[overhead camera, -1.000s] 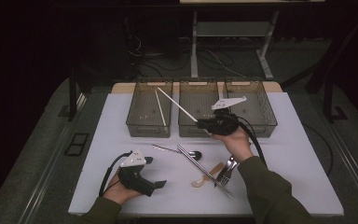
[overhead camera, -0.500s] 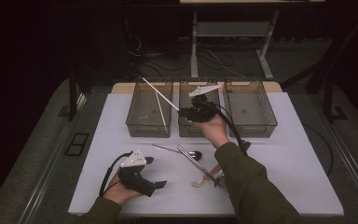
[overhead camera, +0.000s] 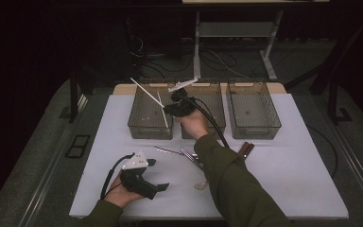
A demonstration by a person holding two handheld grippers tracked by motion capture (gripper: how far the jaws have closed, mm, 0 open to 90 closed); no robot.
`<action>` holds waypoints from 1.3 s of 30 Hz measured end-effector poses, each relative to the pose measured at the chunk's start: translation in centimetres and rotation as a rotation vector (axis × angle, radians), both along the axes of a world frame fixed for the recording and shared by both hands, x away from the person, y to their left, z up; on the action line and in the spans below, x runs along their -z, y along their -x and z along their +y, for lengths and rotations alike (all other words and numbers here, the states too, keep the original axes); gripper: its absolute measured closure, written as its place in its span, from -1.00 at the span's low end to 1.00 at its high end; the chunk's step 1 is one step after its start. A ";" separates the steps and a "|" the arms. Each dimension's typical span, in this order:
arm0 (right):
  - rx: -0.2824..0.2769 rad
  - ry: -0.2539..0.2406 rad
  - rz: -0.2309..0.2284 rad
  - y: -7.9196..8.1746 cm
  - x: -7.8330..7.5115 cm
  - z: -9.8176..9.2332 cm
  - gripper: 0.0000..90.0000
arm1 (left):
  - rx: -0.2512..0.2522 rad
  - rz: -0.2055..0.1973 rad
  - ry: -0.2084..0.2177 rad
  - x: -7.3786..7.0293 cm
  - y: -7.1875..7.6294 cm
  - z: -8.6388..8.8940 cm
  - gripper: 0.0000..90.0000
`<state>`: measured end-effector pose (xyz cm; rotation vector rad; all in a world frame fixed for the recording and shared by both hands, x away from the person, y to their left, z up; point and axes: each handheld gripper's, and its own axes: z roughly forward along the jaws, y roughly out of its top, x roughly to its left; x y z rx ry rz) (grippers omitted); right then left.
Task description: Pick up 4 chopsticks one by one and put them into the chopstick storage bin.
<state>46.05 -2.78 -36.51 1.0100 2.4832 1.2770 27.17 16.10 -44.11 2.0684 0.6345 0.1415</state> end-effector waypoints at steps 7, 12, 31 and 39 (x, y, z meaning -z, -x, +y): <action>0.009 0.010 0.014 -0.9 0.3 1.8 0.86 | 0.000 0.001 0.005 0.0 0.0 0.0 -1.00; 0.010 0.024 0.024 -1.2 0.9 3.2 0.86 | 0.003 0.002 0.008 0.0 0.0 0.0 -1.00; 0.061 0.085 0.057 -1.1 2.2 4.5 0.50 | 0.011 0.000 0.005 0.0 0.0 -0.1 -1.00; 0.039 0.073 0.051 -0.7 1.3 4.0 0.23 | 0.011 0.002 0.006 0.0 0.0 -0.1 -1.00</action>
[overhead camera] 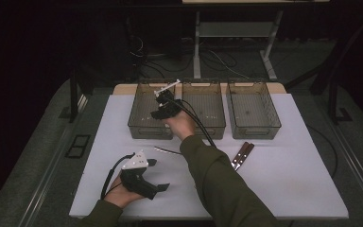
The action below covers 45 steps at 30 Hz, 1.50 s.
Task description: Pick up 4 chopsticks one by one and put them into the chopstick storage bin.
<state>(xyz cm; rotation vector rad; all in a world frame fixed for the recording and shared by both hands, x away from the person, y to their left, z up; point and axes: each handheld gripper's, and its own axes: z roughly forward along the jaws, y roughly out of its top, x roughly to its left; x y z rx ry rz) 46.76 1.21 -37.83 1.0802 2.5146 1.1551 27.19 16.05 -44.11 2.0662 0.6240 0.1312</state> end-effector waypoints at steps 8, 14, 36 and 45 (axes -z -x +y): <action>-0.021 -0.027 -0.026 0.9 -1.2 -1.8 0.05 | 0.000 -0.003 -0.004 0.0 0.0 0.0 -1.00; -0.032 -0.039 -0.041 1.5 -2.1 -3.8 -0.14 | -0.003 -0.003 0.001 -0.1 0.0 0.1 -1.00; -0.062 -0.033 -0.048 5.1 -2.7 -13.4 -0.34 | -0.006 0.002 -0.003 0.0 0.0 0.1 -1.00; -0.076 -0.051 -0.071 6.9 -2.3 -16.3 -0.34 | -0.008 0.002 -0.006 0.0 0.0 0.0 -1.00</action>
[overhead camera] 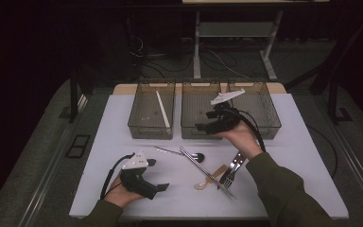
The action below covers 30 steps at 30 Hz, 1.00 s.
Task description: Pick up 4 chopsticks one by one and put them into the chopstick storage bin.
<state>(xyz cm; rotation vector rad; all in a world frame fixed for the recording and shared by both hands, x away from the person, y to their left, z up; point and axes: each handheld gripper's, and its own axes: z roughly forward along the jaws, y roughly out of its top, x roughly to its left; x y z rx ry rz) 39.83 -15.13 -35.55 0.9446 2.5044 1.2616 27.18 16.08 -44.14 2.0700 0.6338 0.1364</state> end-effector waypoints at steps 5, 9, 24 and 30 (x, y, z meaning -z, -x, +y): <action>-0.016 0.002 0.008 1.5 1.0 -1.5 -0.33 | 0.000 0.000 0.000 0.0 0.0 0.0 -1.00; -0.028 -0.009 0.013 2.8 1.8 -2.7 -0.30 | -0.002 0.000 -0.003 0.0 -0.1 0.0 -1.00; -0.054 0.001 0.052 7.7 3.4 -6.8 -0.23 | -0.001 -0.006 -0.021 0.0 0.1 -0.1 -1.00; -0.061 0.003 0.063 9.6 3.9 -8.1 -0.16 | 0.002 -0.007 -0.026 0.0 0.1 -0.1 -1.00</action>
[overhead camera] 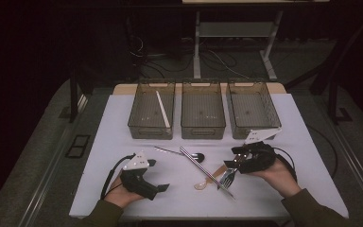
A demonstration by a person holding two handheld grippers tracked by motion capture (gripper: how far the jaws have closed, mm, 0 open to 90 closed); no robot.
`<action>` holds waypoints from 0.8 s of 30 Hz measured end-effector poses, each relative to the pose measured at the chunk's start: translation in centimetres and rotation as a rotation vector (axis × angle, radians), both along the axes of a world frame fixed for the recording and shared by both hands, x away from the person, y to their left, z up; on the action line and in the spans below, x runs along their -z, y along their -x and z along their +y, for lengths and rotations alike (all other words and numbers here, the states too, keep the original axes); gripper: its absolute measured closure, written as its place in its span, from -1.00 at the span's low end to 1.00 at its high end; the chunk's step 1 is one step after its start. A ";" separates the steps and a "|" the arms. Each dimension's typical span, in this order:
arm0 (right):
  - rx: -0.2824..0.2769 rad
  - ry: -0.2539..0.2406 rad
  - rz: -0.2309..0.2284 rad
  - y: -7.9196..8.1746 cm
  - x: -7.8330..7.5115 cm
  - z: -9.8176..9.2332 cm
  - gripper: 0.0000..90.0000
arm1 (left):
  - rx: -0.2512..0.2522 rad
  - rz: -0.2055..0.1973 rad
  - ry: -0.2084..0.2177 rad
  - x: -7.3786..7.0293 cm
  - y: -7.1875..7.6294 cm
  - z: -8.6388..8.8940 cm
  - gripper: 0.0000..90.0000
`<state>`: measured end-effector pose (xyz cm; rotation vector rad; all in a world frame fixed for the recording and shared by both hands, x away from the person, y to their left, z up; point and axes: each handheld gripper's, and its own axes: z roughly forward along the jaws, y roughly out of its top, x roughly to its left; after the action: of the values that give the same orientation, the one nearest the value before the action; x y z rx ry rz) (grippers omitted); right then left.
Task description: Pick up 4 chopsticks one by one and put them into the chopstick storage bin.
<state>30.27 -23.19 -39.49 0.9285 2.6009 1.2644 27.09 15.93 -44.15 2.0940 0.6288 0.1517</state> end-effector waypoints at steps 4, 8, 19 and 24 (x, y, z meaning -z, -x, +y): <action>-0.010 0.001 0.012 1.1 0.3 -0.5 -0.11 | 0.001 -0.001 -0.003 0.0 0.0 0.0 -1.00; -0.021 0.004 0.033 2.0 0.9 -0.5 -0.06 | 0.001 -0.002 -0.005 0.0 0.0 0.0 -1.00; -0.086 0.033 0.069 2.8 2.2 1.8 0.13 | 0.006 -0.003 -0.006 0.0 0.0 -0.1 -1.00; -0.105 0.056 0.085 2.9 2.8 2.8 0.19 | 0.007 -0.003 -0.009 0.0 0.0 -0.1 -1.00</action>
<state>27.36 -20.40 -42.28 0.8647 2.7694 1.1933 27.04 15.80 -44.12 2.1037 0.6194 0.1535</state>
